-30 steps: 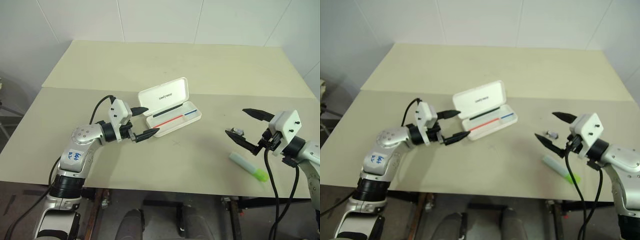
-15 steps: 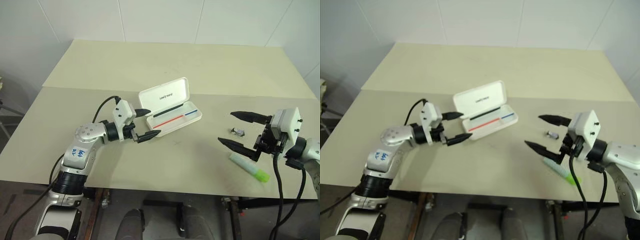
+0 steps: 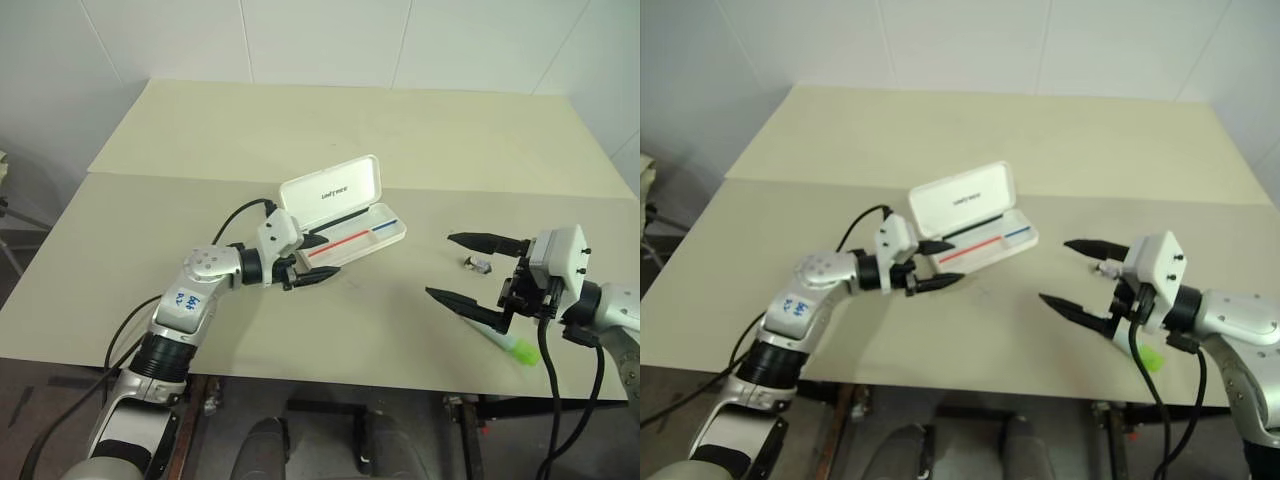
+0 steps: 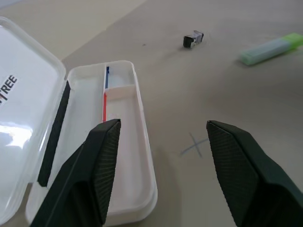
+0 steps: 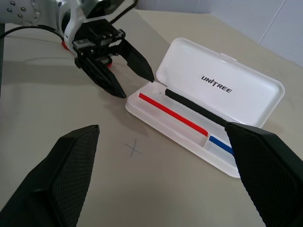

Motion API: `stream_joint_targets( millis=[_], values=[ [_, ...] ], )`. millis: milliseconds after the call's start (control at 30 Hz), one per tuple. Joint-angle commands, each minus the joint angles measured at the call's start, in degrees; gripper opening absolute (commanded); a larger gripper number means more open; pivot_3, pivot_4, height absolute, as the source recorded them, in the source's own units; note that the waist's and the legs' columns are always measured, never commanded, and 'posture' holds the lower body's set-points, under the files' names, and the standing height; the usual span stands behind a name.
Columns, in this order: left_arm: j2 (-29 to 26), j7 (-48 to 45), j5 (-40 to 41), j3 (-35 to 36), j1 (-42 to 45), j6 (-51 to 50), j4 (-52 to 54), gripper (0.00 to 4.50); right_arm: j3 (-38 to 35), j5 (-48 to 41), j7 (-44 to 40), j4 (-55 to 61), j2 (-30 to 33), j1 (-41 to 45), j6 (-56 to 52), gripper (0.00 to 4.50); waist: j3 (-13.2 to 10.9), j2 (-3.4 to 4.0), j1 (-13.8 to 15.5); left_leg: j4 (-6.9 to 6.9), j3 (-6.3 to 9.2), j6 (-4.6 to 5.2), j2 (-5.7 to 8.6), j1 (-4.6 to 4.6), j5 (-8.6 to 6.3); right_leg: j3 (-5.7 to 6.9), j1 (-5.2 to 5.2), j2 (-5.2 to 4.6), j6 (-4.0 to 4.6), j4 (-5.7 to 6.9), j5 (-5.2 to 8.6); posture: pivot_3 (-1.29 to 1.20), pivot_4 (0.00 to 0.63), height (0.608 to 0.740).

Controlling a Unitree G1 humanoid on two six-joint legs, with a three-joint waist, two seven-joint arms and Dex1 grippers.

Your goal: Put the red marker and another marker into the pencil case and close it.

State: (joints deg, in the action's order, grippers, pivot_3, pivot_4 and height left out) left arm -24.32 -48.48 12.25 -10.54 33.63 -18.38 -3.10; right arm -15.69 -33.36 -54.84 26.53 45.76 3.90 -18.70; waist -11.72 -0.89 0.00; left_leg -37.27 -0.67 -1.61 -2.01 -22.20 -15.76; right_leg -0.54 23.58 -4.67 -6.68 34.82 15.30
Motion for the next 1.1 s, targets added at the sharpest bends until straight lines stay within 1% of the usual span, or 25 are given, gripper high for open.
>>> stream_joint_targets(
  millis=[33,367,633,733,800,933,1000,1100],
  values=[
    [0.6,1.3,-2.4,-1.4,1.6,-0.7,0.0,3.23,0.5,0.6,1.3,1.2,-1.3,1.1,1.8,4.50,0.0,0.00,-0.1,0.01,-0.01,0.00,0.00,0.00,0.00,-0.01,0.00,0.00,0.00,0.00,0.00,0.00,0.150,0.740],
    [3.5,5.5,-7.5,-4.3,2.3,-5.6,-1.0,3.23,1.6,1.7,3.7,2.3,-3.7,2.0,2.9,4.50,0.0,0.00,0.0,0.01,0.01,0.00,0.00,-0.01,0.00,0.00,0.01,0.00,-0.01,0.01,-0.01,0.00,0.150,0.740],
    [4.1,6.0,-10.3,-6.4,3.7,-9.7,-2.0,3.23,2.1,2.0,5.4,3.2,-4.7,2.6,3.2,4.50,0.0,0.00,0.0,0.01,0.01,0.00,0.00,0.00,0.00,0.00,0.01,0.00,-0.01,0.01,-0.01,0.00,0.150,0.740],
    [3.8,6.5,-11.8,-7.3,4.9,-10.9,-3.3,2.69,2.2,1.9,5.8,3.1,-4.6,3.3,3.1,4.50,0.0,0.00,0.0,0.00,0.01,0.00,0.00,0.00,0.00,0.00,0.01,0.01,-0.01,0.03,0.00,0.00,0.150,0.740],
    [3.6,6.7,-12.6,-7.5,5.7,-11.2,-4.0,2.04,2.3,1.9,5.9,3.1,-4.5,3.7,3.0,4.50,0.0,0.00,0.0,0.00,0.02,0.00,0.00,0.01,0.00,0.01,0.01,0.01,-0.01,0.03,0.00,0.00,0.150,0.740],
    [3.5,6.7,-13.2,-7.5,6.6,-11.6,-5.1,0.59,2.3,1.7,6.0,3.1,-4.2,4.2,2.8,4.50,0.0,0.00,-0.1,0.02,0.02,0.00,0.00,0.01,0.00,0.00,0.01,0.01,-0.01,0.03,0.00,0.00,0.150,0.740],
    [3.5,6.6,-13.3,-7.6,6.8,-11.8,-5.2,0.04,2.2,1.7,6.0,3.1,-4.1,4.5,2.7,4.50,0.0,0.00,0.0,0.02,0.02,0.00,0.00,0.01,0.00,0.00,0.01,0.01,-0.01,0.03,0.00,0.00,0.150,0.740],
    [3.4,5.3,-12.6,-7.7,7.1,-11.8,-4.5,0.04,2.0,1.7,6.0,3.2,-3.9,4.6,2.6,4.50,0.0,0.00,-0.1,-0.04,0.03,0.03,0.00,0.02,0.02,0.00,0.00,0.01,0.00,0.07,0.00,0.00,0.150,0.740]
  ],
)
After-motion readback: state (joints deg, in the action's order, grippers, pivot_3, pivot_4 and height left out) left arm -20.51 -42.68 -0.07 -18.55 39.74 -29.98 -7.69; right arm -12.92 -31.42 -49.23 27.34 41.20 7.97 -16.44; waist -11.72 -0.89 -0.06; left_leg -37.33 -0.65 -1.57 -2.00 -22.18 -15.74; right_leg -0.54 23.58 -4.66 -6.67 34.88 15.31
